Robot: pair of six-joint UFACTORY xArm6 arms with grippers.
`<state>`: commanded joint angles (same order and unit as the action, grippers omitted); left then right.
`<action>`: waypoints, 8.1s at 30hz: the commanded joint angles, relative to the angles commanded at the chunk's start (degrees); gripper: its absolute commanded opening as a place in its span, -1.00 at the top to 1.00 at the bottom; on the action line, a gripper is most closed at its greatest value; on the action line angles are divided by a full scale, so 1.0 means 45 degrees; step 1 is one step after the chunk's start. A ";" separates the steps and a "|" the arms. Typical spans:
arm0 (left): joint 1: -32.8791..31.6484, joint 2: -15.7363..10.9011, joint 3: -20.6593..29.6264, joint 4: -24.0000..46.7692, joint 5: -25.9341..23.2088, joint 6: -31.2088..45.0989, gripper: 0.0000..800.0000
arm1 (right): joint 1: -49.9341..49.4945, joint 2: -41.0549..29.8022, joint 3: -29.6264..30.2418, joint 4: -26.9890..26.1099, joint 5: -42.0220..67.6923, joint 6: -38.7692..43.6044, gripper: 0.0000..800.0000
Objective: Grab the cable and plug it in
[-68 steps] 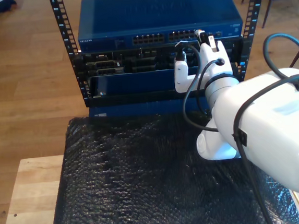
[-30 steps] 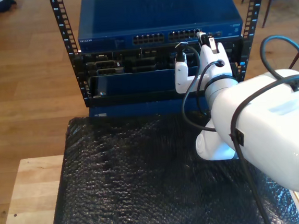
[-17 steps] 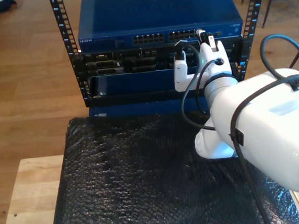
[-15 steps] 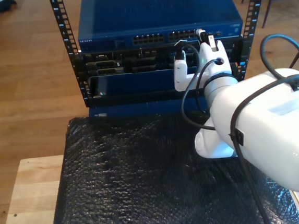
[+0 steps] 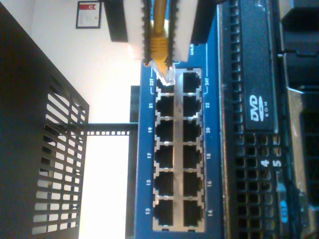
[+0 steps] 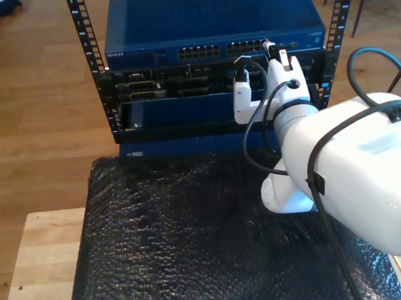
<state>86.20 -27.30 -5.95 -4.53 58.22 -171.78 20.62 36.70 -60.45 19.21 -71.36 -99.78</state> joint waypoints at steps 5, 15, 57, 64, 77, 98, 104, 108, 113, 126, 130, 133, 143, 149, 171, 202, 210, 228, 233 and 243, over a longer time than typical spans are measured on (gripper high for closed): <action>0.0000 0.0000 0.0000 0.0000 0.0000 0.0000 -1.00 | 0.0000 0.0000 0.0020 0.0000 0.0000 0.0039 1.00; 0.0000 0.0000 0.0000 0.0000 0.0000 0.0000 -1.00 | 0.0020 0.0020 -0.0039 0.0000 -0.0039 0.0078 1.00; 0.0000 0.0000 0.0020 0.0000 0.0000 0.0000 -1.00 | 0.0000 0.0313 -0.0449 0.0000 -0.0039 0.0352 1.00; 0.0000 0.0000 0.0000 0.0000 0.0000 0.0000 -1.00 | 0.0000 0.0332 -0.0586 -0.0020 -0.0020 0.0352 1.00; 0.0000 0.0000 0.0000 0.0000 0.0000 0.0000 -1.00 | 0.0000 0.0332 -0.0625 0.0020 0.0117 0.0352 1.00; 0.0000 0.0000 0.0000 0.0000 0.0000 0.0000 -1.00 | 0.0000 0.0488 -0.0860 0.0039 0.0195 0.0371 1.00; 0.0000 0.0000 0.0000 0.0000 0.0000 0.0000 -1.00 | 0.0020 0.0488 -0.0899 0.0039 0.0274 0.0371 1.00; 0.0000 0.0000 0.0000 0.0000 0.0000 0.0000 -1.00 | 0.0020 0.0488 -0.0899 0.0039 0.0371 0.0371 1.00; 0.0000 0.0000 0.0020 0.0000 0.0000 0.0000 -1.00 | 0.0020 0.0527 -0.0938 0.0039 0.0449 0.0391 1.00; 0.0000 0.0000 0.0000 0.0000 0.0000 0.0000 -1.00 | 0.0020 0.0684 -0.1153 0.0039 0.0449 0.0488 1.00; 0.0000 0.0000 0.0000 0.0000 0.0000 0.0000 -1.00 | 0.0039 0.0703 -0.1153 0.0039 0.0449 0.0488 1.00; 0.0000 0.0000 0.0000 0.0000 0.0000 0.0000 -1.00 | 0.0039 0.0703 -0.1172 0.0039 0.0449 0.0488 1.00; 0.0000 0.0000 0.0000 0.0000 0.0000 0.0000 -1.00 | 0.0000 0.0664 -0.1055 0.0020 0.0488 0.0781 0.83; 0.0000 0.0000 0.0000 0.0000 0.0000 0.0000 -1.00 | 0.0098 0.0449 -0.0918 -0.0078 0.0508 0.2012 0.24; 0.0000 0.0000 0.0000 0.0000 0.0000 0.0000 -1.00 | 0.0078 -0.1172 0.0742 -0.0527 0.2051 0.2520 -0.46; 0.0000 0.0000 0.0000 0.0000 0.0000 0.0000 -1.00 | -0.2383 -0.7365 0.4278 -0.2852 0.8049 0.2462 -0.75; 0.0000 0.0000 0.0000 0.0000 0.0000 0.0000 -1.00 | -0.3946 -0.8830 0.3712 -0.5001 1.2484 0.2442 -0.78; 0.0000 0.0000 0.0020 0.0000 0.0000 0.0000 -1.00 | -0.7306 -0.8908 0.2071 -0.6330 1.9302 -0.1250 -0.98; 0.0000 0.0000 0.0000 0.0000 0.0000 0.0000 -1.00 | -0.8303 -0.9026 0.1875 -0.6310 2.0767 -0.1915 -0.98; 0.0000 0.0000 0.0000 0.0000 0.0000 0.0000 -1.00 | -1.1311 -0.9612 0.1055 -0.3770 2.5416 -0.6369 -0.99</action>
<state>86.20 -27.30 -5.95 -4.53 58.22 -171.78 -30.29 -6.55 -55.70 2.24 43.01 -128.44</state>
